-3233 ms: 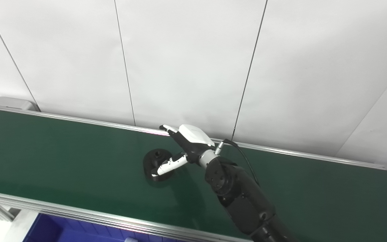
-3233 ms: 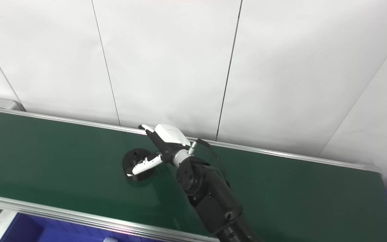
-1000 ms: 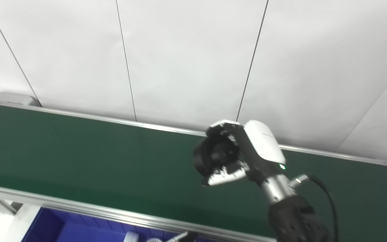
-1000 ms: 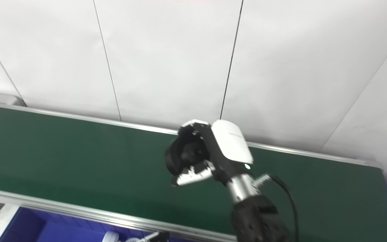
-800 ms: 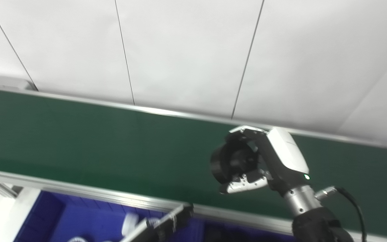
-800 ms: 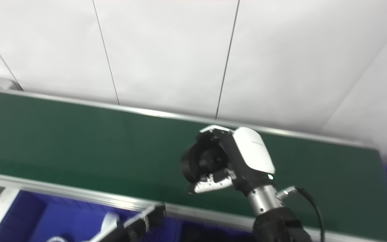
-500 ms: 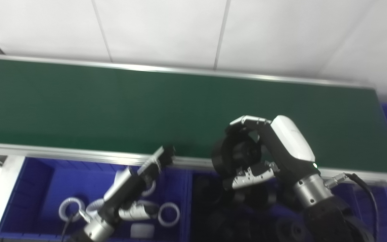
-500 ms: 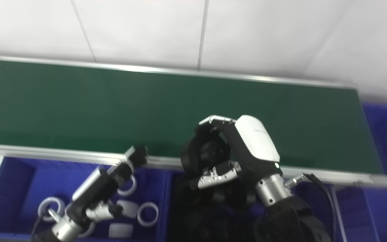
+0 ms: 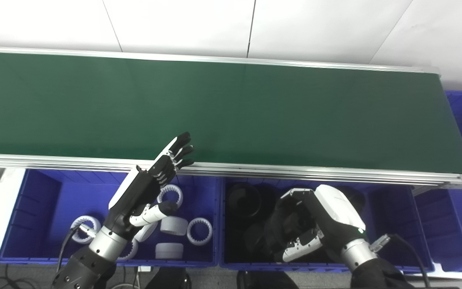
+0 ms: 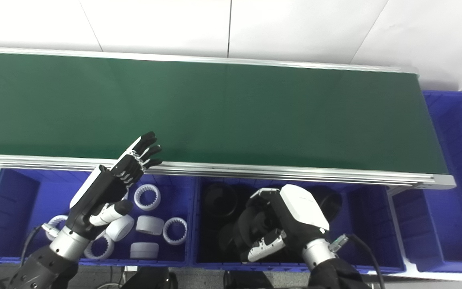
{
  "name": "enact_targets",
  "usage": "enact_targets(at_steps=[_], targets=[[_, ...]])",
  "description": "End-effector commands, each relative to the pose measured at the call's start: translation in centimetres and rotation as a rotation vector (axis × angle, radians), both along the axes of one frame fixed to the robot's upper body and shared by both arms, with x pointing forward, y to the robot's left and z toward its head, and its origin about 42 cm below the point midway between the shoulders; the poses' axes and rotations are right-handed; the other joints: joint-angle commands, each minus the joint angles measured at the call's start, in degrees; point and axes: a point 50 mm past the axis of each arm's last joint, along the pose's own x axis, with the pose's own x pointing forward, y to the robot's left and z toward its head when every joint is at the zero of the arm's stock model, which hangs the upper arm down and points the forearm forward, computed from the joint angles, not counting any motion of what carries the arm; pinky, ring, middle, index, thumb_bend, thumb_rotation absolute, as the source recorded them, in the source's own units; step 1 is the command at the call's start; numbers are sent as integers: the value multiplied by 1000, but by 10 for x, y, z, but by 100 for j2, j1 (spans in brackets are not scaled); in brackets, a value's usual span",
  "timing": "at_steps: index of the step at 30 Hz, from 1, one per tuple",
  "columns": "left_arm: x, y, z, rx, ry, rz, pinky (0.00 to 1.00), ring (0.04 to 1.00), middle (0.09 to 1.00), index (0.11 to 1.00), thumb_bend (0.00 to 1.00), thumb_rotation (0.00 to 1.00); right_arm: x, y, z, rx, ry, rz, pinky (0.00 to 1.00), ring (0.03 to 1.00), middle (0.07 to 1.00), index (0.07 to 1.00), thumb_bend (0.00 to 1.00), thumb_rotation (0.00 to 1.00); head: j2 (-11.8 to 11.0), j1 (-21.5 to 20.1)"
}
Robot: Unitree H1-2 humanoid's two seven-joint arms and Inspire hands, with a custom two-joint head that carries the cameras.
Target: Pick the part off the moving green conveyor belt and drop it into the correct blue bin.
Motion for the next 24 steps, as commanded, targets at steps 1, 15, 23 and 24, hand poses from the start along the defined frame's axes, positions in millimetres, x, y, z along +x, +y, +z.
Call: enact_targets(at_steps=[1, 15, 23, 24], targets=[[2, 3, 13, 13, -55, 11, 909, 961, 996, 974, 728, 733, 5, 3, 3, -37, -53, 46, 254, 365, 451, 530, 507, 0, -9, -23], [3, 6, 10, 44, -77, 17, 917, 971, 999, 977, 713, 755, 30, 12, -3, -68, -129, -27, 835, 874, 869, 807, 630, 73, -110, -35], [-2, 8, 11, 73, -51, 22, 945, 999, 1000, 979, 767, 760, 9, 14, 15, 99, -272, -114, 929, 998, 997, 977, 741, 250, -173, 58], [-2, 9, 12, 78, -50, 23, 945, 1000, 1000, 978, 773, 765, 4, 15, 19, 142, -291, -130, 919, 1000, 999, 991, 775, 264, -174, 69]])
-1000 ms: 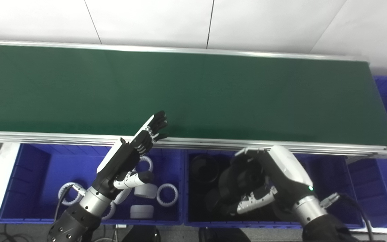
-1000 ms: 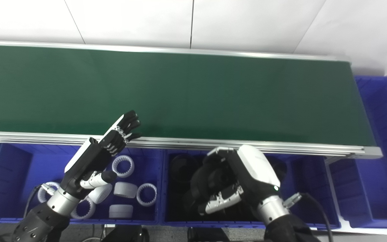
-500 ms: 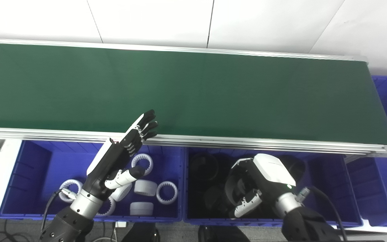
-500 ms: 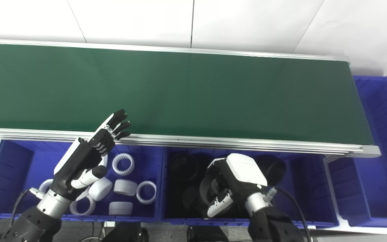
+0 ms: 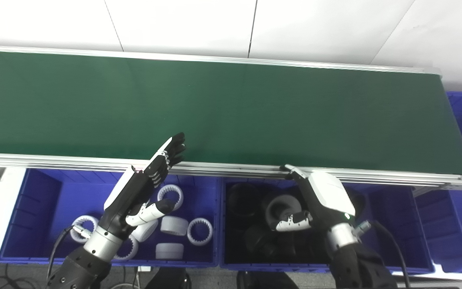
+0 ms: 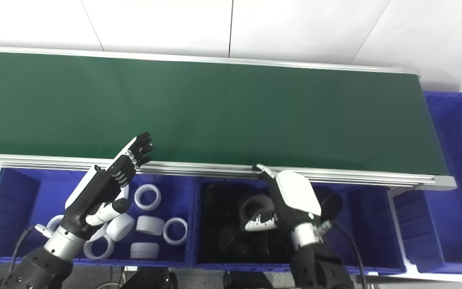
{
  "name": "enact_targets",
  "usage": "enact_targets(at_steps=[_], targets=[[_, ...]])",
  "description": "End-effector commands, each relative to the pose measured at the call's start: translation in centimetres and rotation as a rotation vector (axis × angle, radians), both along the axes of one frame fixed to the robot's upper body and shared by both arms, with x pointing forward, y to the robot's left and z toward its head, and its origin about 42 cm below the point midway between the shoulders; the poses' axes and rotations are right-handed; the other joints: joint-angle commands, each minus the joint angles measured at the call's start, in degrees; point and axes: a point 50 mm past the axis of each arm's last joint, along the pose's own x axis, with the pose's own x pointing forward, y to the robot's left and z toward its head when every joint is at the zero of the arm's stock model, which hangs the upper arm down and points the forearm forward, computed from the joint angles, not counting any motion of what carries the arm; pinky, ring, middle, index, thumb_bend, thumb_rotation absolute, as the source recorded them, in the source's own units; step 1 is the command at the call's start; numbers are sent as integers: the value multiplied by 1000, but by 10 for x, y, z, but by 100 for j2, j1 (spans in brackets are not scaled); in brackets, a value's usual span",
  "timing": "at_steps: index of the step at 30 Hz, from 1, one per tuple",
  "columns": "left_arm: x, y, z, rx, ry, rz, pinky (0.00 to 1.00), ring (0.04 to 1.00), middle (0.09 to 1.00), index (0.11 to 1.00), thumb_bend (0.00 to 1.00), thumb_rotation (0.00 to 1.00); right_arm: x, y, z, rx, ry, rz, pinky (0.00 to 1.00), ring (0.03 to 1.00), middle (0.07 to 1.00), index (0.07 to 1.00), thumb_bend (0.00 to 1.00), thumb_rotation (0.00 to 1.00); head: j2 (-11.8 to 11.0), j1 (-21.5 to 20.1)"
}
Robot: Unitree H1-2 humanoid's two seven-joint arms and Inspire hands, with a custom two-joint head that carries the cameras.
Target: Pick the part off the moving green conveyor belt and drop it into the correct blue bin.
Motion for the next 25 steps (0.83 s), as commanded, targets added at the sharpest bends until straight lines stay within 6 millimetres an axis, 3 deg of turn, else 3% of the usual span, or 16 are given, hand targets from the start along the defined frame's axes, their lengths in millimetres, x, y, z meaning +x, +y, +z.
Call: enact_targets(at_steps=[1, 8, 13, 14, 18, 25], targets=[[-2, 3, 9, 8, -32, 8, 946, 1000, 1000, 979, 773, 767, -5, 6, 22, 93, -142, 1, 905, 1000, 1000, 994, 793, 268, -6, 18], [-1, 5, 8, 7, -29, 3, 937, 1000, 1000, 978, 767, 761, -40, 24, 34, 338, -179, 4, 830, 970, 1000, 1000, 859, 327, -28, 44], [0, 5, 6, 11, -25, -5, 944, 997, 1000, 979, 744, 741, -57, 36, 22, 517, -164, 20, 903, 983, 1000, 1000, 839, 369, -85, 123], [0, 5, 6, 12, -24, -7, 943, 995, 1000, 981, 738, 733, -59, 38, 18, 536, -159, 23, 903, 981, 1000, 1000, 850, 415, -96, 123], [-1, 4, 5, 22, -15, -3, 933, 990, 1000, 981, 750, 728, -58, 30, 1, 636, -116, 2, 936, 996, 1000, 1000, 883, 422, -172, 178], [-2, 3, 1, 18, -19, -13, 939, 991, 1000, 991, 764, 714, -51, 14, -5, 734, -114, -25, 961, 1000, 1000, 1000, 929, 465, -283, 248]])
